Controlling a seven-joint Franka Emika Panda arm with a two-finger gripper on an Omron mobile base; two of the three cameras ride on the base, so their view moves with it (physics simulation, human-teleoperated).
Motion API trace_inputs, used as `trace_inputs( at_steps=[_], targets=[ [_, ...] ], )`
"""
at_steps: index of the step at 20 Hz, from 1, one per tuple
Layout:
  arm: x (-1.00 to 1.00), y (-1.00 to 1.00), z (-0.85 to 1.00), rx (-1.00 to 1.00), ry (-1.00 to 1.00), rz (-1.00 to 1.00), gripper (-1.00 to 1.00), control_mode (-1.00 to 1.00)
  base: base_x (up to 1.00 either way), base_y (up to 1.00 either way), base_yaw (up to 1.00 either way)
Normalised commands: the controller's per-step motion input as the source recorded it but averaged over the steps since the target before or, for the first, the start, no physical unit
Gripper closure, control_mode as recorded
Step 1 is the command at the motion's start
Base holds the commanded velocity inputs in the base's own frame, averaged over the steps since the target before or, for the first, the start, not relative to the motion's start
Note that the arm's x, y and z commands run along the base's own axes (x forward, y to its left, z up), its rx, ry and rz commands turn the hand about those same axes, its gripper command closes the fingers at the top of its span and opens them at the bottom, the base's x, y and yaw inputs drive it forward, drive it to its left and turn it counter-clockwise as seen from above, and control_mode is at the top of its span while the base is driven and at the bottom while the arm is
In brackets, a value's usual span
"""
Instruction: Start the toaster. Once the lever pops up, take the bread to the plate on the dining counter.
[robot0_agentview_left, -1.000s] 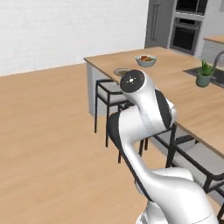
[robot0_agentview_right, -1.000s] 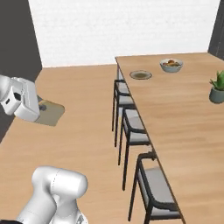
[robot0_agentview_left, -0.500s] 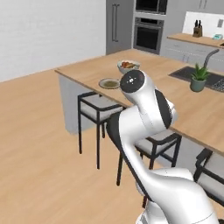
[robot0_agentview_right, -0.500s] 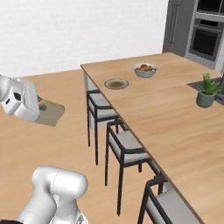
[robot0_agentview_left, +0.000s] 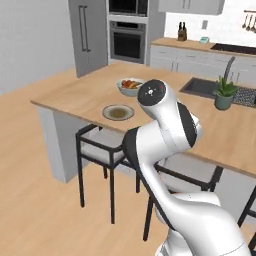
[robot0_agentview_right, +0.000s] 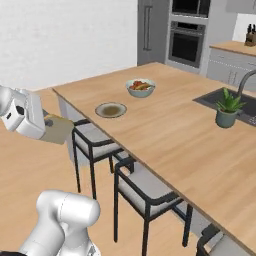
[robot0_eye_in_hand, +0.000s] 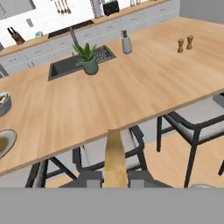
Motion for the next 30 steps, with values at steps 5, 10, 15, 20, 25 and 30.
trace_inputs(
  at_steps=[5, 10, 15, 20, 25, 30],
  targets=[
    [0.0, 0.0, 0.0, 0.0, 0.0, 0.0, 1.0, 1.0, 0.53, 1.0, -0.47],
    [0.0, 0.0, 0.0, 0.0, 0.0, 0.0, 1.0, 1.0, 0.51, 1.0, -0.46],
    [0.0, 0.0, 0.0, 0.0, 0.0, 0.0, 1.0, 1.0, 0.32, 1.0, -0.44],
    [0.0, 0.0, 0.0, 0.0, 0.0, 0.0, 1.0, 1.0, 0.27, 0.8, -0.39],
    [0.0, 0.0, 0.0, 0.0, 0.0, 0.0, 1.0, 1.0, 0.33, 0.55, -0.36],
    [0.0, 0.0, 0.0, 0.0, 0.0, 0.0, 1.0, 1.0, 0.28, 0.42, -0.32]
  ],
)
